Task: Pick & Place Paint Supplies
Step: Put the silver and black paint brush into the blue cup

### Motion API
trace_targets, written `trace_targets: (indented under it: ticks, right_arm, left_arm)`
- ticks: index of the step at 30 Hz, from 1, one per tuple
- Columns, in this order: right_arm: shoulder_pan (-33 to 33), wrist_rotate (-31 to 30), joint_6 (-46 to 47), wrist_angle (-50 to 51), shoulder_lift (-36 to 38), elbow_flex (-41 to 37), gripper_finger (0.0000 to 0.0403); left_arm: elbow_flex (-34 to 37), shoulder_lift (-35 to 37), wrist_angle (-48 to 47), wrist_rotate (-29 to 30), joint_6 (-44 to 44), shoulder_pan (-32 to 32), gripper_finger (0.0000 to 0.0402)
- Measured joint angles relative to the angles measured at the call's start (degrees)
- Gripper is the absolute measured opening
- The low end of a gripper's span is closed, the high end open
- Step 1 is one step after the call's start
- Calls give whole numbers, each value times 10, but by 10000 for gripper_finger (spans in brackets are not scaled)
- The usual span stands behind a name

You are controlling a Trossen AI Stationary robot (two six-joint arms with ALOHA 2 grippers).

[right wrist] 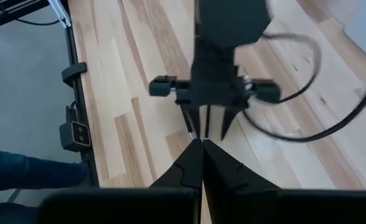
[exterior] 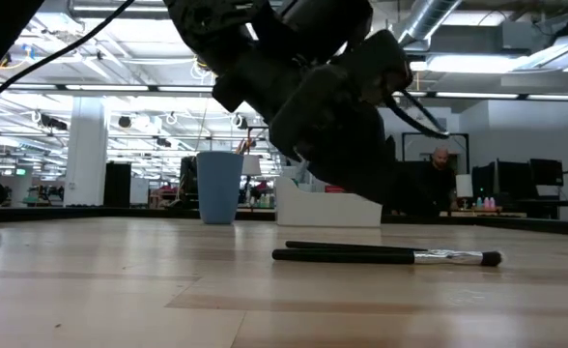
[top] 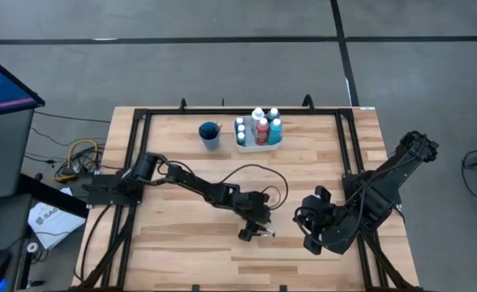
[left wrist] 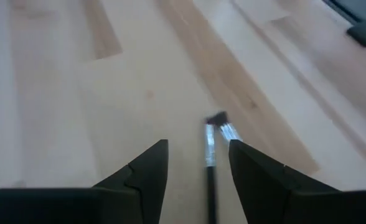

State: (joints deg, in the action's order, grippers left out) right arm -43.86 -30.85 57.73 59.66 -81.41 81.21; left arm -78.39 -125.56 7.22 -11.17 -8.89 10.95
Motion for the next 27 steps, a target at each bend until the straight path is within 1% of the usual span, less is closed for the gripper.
trace_targets:
  ticks: [10,13,16,21,22,25,27]
  right_arm:
    - [0,-8,8,1,0,0,0]
    - [0,-10,16,1,0,0,0]
    - [0,-10,17,2,0,0,0]
    - [0,-10,18,13,0,0,0]
    - [0,-10,18,15,0,0,0]
    - [0,-10,18,18,0,0,0]
    - [0,-22,19,19,0,0,0]
  left_arm:
    - [-1,-32,12,2,13,4,160]
    - [-1,-33,13,4,13,4,152]
    - [-2,-33,8,28,12,6,120]
    - [-3,-33,-21,43,3,6,27]
    - [-3,-32,-25,47,3,6,15]
    - [-3,-30,-31,66,29,7,10]
    - [-1,-21,-42,66,57,4,6]
